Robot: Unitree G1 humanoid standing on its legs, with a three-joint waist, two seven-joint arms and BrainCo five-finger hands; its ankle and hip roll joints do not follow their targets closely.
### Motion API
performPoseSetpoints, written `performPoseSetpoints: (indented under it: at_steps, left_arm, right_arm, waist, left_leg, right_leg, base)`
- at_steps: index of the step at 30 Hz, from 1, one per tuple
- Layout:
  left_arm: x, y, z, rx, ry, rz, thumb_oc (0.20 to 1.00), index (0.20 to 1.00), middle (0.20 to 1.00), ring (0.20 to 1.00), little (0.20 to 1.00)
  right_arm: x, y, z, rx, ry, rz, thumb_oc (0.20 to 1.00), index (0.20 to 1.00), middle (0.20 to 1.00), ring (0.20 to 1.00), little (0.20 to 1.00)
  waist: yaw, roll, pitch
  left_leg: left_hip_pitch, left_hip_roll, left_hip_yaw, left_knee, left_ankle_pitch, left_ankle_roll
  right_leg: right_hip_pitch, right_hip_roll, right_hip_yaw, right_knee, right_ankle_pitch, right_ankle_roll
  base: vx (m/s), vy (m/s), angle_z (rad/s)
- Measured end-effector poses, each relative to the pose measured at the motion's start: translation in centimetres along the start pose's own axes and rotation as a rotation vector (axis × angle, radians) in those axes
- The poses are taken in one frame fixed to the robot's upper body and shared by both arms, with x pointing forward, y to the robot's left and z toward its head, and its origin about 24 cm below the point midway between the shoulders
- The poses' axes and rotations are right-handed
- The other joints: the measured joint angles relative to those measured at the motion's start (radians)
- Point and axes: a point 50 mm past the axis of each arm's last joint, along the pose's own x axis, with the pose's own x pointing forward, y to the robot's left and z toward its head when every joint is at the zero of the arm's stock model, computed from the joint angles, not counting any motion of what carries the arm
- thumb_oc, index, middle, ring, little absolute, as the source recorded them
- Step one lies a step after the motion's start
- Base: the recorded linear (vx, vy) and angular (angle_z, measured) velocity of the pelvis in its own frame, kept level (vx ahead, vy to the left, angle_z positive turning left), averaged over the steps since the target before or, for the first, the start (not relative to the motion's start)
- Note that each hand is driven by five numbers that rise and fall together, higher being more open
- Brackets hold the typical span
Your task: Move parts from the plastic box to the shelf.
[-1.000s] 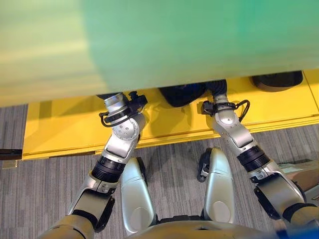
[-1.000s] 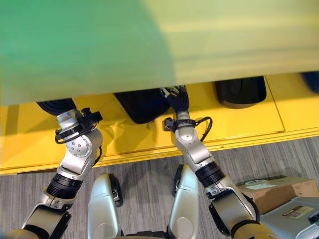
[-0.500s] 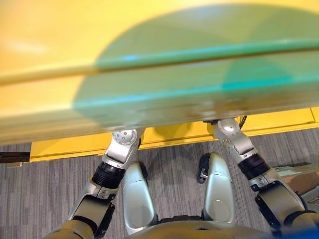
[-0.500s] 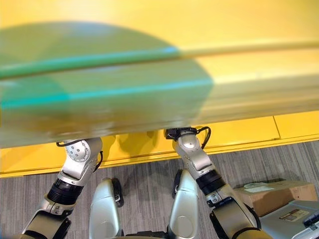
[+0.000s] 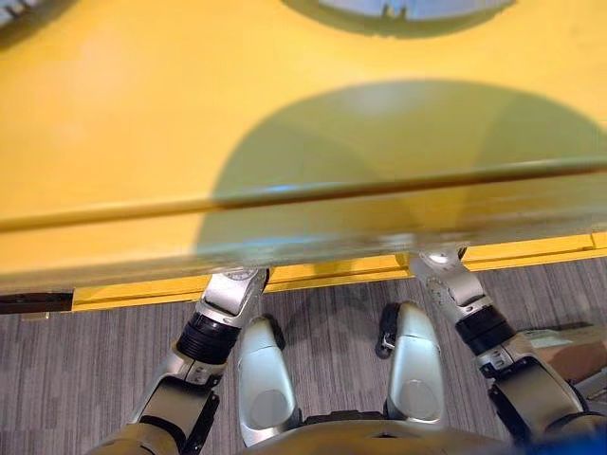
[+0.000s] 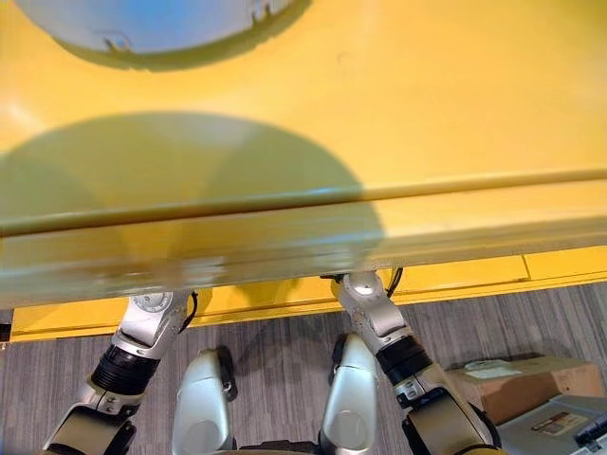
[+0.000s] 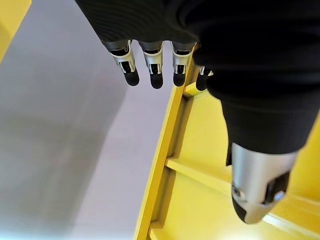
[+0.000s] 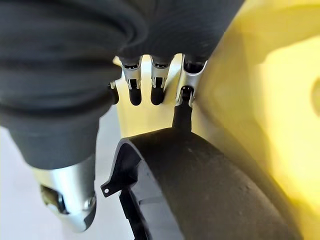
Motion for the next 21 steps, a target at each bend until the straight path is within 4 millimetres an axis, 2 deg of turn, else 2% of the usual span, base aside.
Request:
performPoseSetpoints:
  at_steps: [7, 16, 19, 21]
  left_arm:
    - [-0.5, 1.6, -0.8, 0.082, 0.076, 0.139, 1.000, 1.000, 1.000, 1.000, 1.000]
    - [-1.4, 2.6, -1.7, 0.109, 0.168, 0.188, 1.000, 1.000, 1.000, 1.000, 1.000]
    - [-1.8, 2.9, -2.7, 0.096, 0.250, 0.211, 1.000, 1.000, 1.000, 1.000, 1.000]
    - [-2.9, 3.1, -4.3, 0.098, 0.358, 0.229, 1.000, 1.000, 1.000, 1.000, 1.000]
  right_arm:
    - [-0.8, -0.5, -1.9, -0.011, 0.082, -0.006, 1.000, 1.000, 1.000, 1.000, 1.000]
    - [-0.8, -1.0, -2.6, -0.027, 0.119, -0.063, 1.000, 1.000, 1.000, 1.000, 1.000]
    - [-0.8, -1.3, -2.8, -0.032, 0.132, -0.090, 1.000, 1.000, 1.000, 1.000, 1.000]
    - [-0.9, -1.6, -3.1, -0.029, 0.146, -0.120, 1.000, 1.000, 1.000, 1.000, 1.000]
  waist:
    - [0.008, 0.002, -0.044]
    - [0.014, 0.013, -0.057]
    - [0.008, 0.014, -0.058]
    - [0.005, 0.016, -0.059]
  left_leg:
    - [0.038, 0.000, 0.001, -0.058, 0.023, 0.000]
    - [0.071, -0.005, 0.000, -0.139, 0.072, 0.008]
    - [0.075, -0.013, 0.009, -0.165, 0.083, 0.016]
    - [0.105, -0.024, 0.043, -0.217, 0.103, 0.021]
  right_leg:
    - [0.041, 0.010, -0.018, -0.036, 0.001, -0.001]
    - [0.071, 0.026, -0.031, -0.094, 0.030, -0.016]
    - [0.081, 0.028, -0.027, -0.140, 0.065, -0.011]
    - [0.111, 0.035, -0.019, -0.240, 0.133, -0.004]
  base:
    - [0.02, -0.027, 0.02]
    - [-0.02, 0.036, 0.03]
    - [-0.01, 0.131, -0.04]
    - [0.00, 0.160, -0.21]
